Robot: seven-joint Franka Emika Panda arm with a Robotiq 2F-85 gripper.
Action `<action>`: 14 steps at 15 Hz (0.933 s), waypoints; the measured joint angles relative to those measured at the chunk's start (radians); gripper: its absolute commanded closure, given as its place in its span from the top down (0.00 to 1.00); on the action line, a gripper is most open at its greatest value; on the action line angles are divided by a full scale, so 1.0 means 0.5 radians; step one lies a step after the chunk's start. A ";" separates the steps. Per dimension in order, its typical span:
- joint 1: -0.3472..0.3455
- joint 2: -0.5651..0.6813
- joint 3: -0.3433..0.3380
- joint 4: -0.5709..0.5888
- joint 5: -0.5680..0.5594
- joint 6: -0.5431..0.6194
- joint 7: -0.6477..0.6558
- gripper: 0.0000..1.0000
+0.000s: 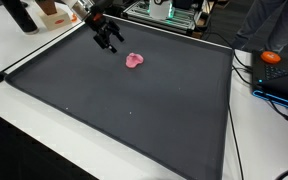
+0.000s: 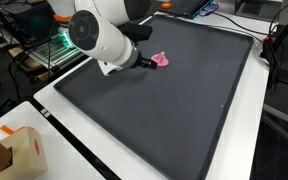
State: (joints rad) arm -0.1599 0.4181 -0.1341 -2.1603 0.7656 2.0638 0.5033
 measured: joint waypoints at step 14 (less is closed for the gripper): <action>0.119 0.265 0.045 0.545 -0.408 -0.308 -0.002 1.00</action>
State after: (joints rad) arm -0.1003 0.5505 -0.1116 -1.8880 0.5617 1.9098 0.5024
